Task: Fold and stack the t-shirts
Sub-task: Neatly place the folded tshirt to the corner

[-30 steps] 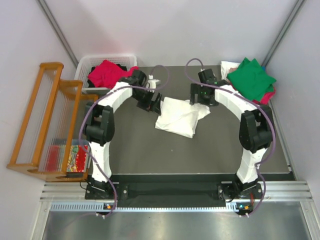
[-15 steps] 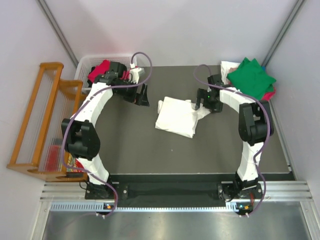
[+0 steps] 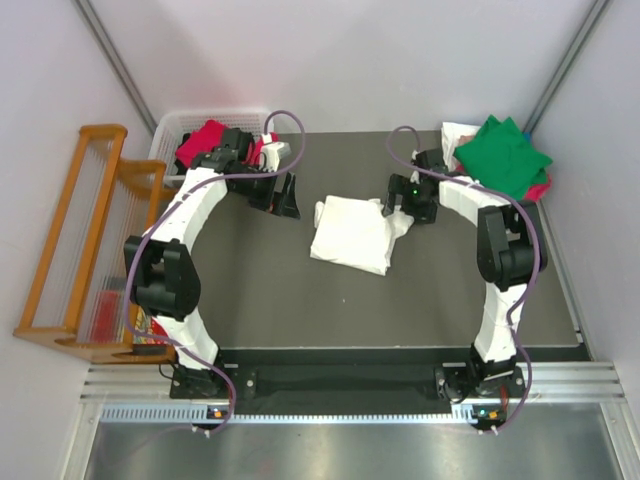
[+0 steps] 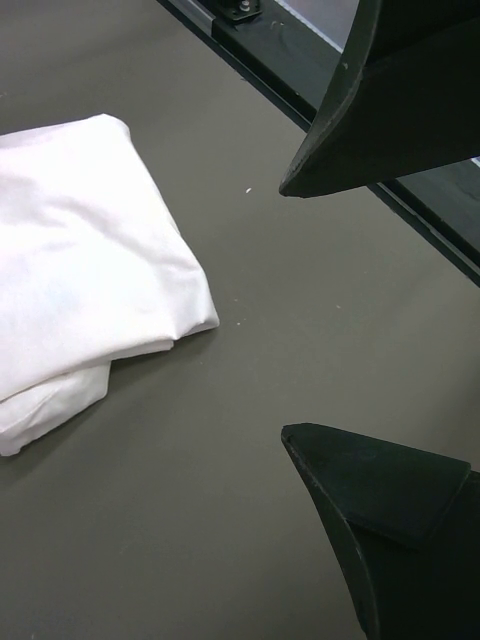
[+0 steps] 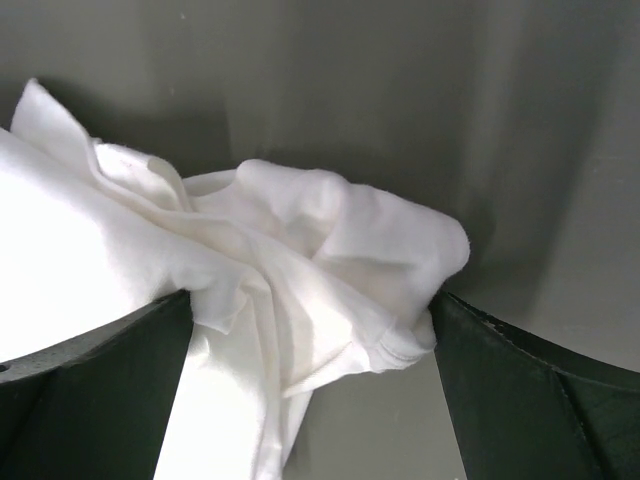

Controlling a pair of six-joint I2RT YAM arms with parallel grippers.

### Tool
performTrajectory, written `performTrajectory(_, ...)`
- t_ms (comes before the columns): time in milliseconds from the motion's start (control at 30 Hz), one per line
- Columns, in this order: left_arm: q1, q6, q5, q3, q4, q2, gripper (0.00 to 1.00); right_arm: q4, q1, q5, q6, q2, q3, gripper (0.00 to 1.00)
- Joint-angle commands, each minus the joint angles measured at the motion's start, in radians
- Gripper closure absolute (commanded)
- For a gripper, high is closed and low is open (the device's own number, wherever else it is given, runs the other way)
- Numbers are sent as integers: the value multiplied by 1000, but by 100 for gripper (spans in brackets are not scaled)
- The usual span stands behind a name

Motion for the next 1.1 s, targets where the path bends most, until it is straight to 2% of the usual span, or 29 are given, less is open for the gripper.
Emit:
performTrajectory(0, 2, 4, 28, -8, 13, -35, 1, 44, 35, -60, 30, 53, -22, 0)
performTrajectory(100, 2, 6, 39, -10, 9, -35, 1, 48, 40, -79, 42, 74, -31, 0)
performTrajectory(467, 2, 21, 45, -24, -1, -22, 1, 134, 3, -92, 97, -26, -175, 0)
performTrajectory(833, -3, 33, 47, -14, -22, -10, 1, 159, -55, -119, 142, -115, -231, 0)
performTrajectory(1067, -20, 33, 47, 2, -34, 4, 1, 234, -94, -260, 194, -139, -278, 0)
